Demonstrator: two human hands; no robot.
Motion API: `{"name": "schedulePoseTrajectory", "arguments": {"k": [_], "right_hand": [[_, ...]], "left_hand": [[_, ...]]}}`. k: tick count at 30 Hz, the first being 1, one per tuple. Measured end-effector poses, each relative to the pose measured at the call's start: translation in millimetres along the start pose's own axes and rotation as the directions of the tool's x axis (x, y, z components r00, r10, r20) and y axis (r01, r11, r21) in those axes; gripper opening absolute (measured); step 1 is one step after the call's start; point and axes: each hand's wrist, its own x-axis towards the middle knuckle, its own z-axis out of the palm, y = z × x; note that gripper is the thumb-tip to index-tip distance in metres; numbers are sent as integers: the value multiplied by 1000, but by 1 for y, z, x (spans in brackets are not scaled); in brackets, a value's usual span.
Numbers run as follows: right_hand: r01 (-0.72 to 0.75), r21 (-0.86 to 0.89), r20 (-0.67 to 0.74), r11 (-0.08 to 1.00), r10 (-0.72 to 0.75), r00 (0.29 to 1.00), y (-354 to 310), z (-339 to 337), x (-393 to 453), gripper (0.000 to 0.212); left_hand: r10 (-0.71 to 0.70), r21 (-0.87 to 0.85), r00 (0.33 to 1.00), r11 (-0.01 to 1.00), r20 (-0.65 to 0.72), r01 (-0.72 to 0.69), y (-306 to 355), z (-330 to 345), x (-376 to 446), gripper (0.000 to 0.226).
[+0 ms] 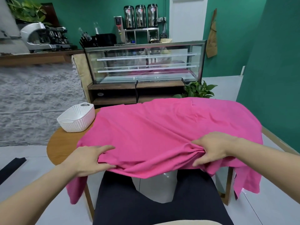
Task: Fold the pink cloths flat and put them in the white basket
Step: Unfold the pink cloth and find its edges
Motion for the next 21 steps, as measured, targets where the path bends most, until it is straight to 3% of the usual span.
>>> {"name": "schedulePoseTrajectory", "arguments": {"k": [3,4,5,7,8,10,12,14,18,21], "right_hand": [[-70,-198,101,978,91,991,0,4,6,19],[-80,-246,97,966,106,990,-2,5,8,8],[-90,-268,84,959,116,990,-3,7,11,2],[-86,-217,31,972,95,995,-3,10,14,9],[-62,-165,2,984,64,998,-4,10,15,15],[-10,18,-31,1000,10,999,-4,11,18,20],[-27,268,-58,963,44,997,-1,13,19,15],[-64,402,-76,913,103,992,4,17,19,20],[-48,487,-159,872,143,977,1,16,20,41],[-42,334,-251,942,132,959,-4,10,18,30]], "left_hand": [[-75,187,982,981,175,42,-10,6,-2,105],[-87,242,978,970,191,39,-12,10,-1,97],[-80,280,979,960,186,25,-13,12,0,74],[-62,270,992,962,111,30,-17,16,-1,34],[-40,208,999,977,20,35,-20,20,-1,32],[-74,-133,986,990,-146,54,-31,29,-3,36],[-247,-494,963,854,-109,164,-31,31,-4,35],[-268,-615,963,765,-30,194,-26,28,-6,29],[-227,-489,974,848,9,202,-23,24,-4,29],[-191,-230,981,957,-44,176,-18,17,-6,33]]}}
